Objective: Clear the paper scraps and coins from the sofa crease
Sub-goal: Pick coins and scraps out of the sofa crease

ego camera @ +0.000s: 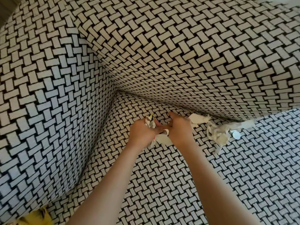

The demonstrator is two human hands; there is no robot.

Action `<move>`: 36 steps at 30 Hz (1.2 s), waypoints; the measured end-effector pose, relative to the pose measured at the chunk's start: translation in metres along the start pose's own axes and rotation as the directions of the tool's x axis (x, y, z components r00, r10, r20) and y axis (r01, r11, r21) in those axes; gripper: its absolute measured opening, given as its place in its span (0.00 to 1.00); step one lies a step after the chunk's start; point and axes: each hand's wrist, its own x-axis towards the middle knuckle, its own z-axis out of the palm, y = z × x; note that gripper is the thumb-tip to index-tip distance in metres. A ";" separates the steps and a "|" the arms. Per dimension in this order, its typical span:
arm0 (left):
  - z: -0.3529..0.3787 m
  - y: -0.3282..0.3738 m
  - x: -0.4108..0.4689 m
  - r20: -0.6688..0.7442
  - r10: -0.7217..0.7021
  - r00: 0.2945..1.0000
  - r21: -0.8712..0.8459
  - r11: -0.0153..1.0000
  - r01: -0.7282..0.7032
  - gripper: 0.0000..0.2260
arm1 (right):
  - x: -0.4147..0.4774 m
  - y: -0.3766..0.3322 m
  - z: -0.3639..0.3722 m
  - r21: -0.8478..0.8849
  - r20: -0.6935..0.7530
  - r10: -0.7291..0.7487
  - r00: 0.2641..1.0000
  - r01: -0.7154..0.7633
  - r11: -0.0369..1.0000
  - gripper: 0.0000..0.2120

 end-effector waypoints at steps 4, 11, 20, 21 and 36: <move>0.000 -0.003 -0.004 0.000 -0.042 0.999 -0.024 0.999 0.042 0.07 | -0.001 0.002 0.007 -0.083 -0.066 -0.007 0.998 0.001 0.997 0.13; 0.002 -0.001 -0.006 -0.023 -0.067 0.997 -0.069 0.995 0.066 0.02 | -0.005 0.002 -0.002 0.240 -0.160 0.047 0.986 -0.008 0.971 0.09; 0.018 0.013 -0.009 0.033 -0.137 0.990 -0.230 0.963 0.141 0.10 | -0.018 0.027 -0.051 0.173 -0.117 0.158 0.980 -0.137 0.975 0.28; 0.019 0.014 -0.009 0.038 -0.143 0.989 -0.241 0.959 0.148 0.10 | -0.017 0.030 -0.049 0.112 -0.050 0.182 0.982 -0.176 0.978 0.33; 0.017 0.025 -0.025 0.122 -0.252 0.960 -0.392 0.876 0.280 0.07 | -0.024 0.038 -0.030 0.242 -0.205 0.147 0.968 -0.096 0.965 0.08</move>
